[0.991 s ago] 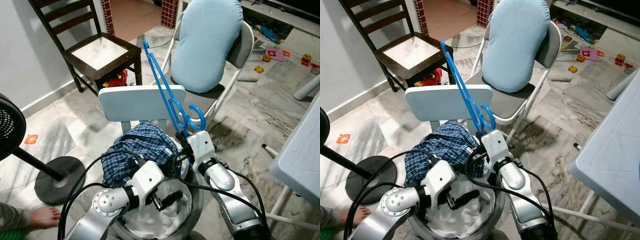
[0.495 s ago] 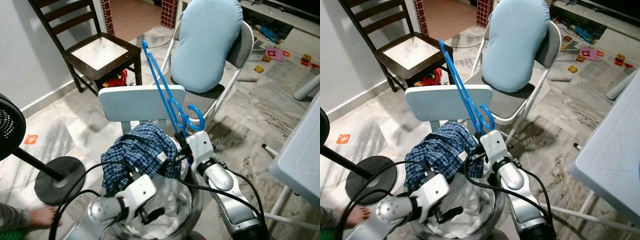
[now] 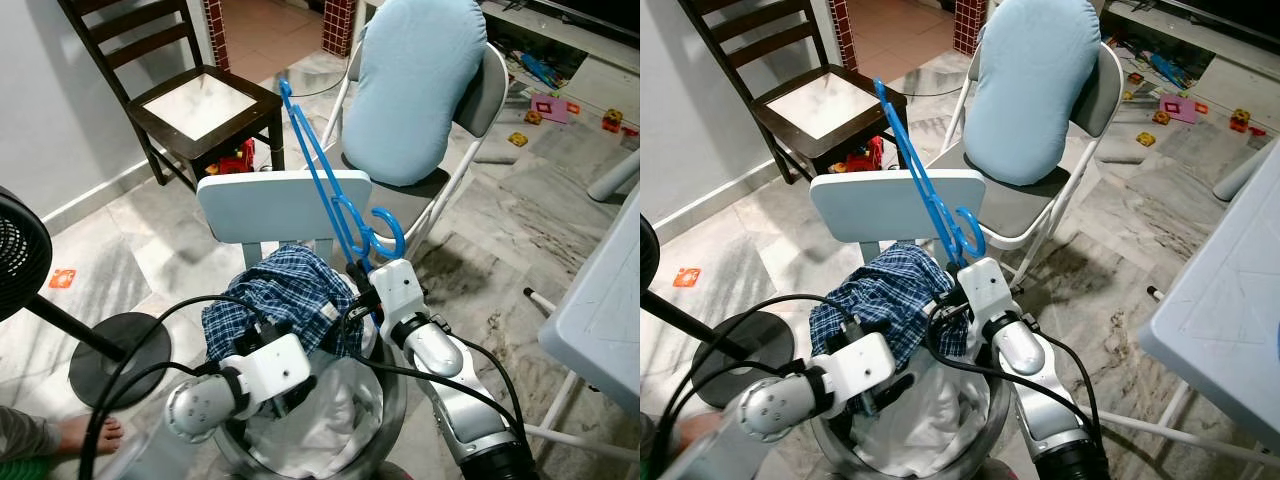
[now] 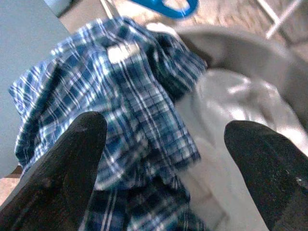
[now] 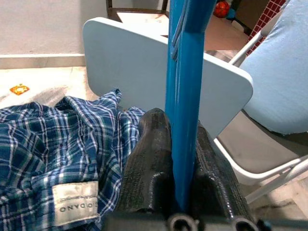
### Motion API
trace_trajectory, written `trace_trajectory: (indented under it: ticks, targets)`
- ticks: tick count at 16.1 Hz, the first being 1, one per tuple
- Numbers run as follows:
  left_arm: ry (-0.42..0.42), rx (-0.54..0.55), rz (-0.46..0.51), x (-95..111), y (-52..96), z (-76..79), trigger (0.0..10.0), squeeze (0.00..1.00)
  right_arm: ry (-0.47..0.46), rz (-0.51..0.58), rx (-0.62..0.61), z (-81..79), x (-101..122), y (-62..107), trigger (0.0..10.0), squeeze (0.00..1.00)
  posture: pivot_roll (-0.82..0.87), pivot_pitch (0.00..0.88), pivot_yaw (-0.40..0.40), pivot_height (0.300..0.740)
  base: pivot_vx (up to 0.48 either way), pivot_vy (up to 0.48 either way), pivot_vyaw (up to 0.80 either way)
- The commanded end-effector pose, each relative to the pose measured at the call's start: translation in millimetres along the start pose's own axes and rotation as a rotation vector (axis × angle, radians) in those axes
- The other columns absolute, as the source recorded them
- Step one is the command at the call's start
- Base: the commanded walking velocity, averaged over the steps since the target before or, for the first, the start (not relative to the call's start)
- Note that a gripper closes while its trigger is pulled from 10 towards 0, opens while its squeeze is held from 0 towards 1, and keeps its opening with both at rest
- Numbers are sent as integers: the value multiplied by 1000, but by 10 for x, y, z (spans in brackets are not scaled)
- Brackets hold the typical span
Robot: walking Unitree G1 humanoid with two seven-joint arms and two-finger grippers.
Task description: Hang hanger
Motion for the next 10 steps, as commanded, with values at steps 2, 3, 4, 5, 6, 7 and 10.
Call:
trace_trajectory:
  ticks: [2,3,4,5,6,7,10]
  targets:
    - [-28,-70,-16,-47,64,127,10000,0,2,-2,20,-59,-18,-8,10000,0,51,187,-69,740,0,0,0]
    - [-14,-99,5,-21,90,168,10000,0,2,1,27,-76,-12,-16,10000,0,54,188,-72,740,0,0,0]
    - [-10,-128,21,-4,98,212,10000,0,2,3,31,-88,-8,-28,10000,0,55,189,-75,740,0,0,0]
    - [6,-145,26,-4,104,243,10000,0,3,5,36,-99,-2,-40,10000,0,57,190,-78,740,0,0,0]
    - [9,-152,29,-8,104,263,10000,0,4,8,41,-108,6,-52,10000,0,58,191,-78,740,0,0,0]
    - [15,-169,8,-64,94,305,10000,0,6,14,48,-117,30,-85,10000,0,62,193,-85,740,0,0,0]
    - [-4,-213,-71,-316,55,387,10000,0,12,23,50,-90,61,-131,10000,0,66,194,-85,740,0,0,0]
Point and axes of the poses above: a point about 5 cm out from each wrist's last joint towards the gripper, its own y axis pointing back from the gripper into the wrist, its own x axis along the axis of the wrist's last joint, z = x × y, the point moved 2 cm from there along -y, pointing out of the wrist towards the gripper, and after that the axes turned 12 degrees about y, right-handed, at the moved point
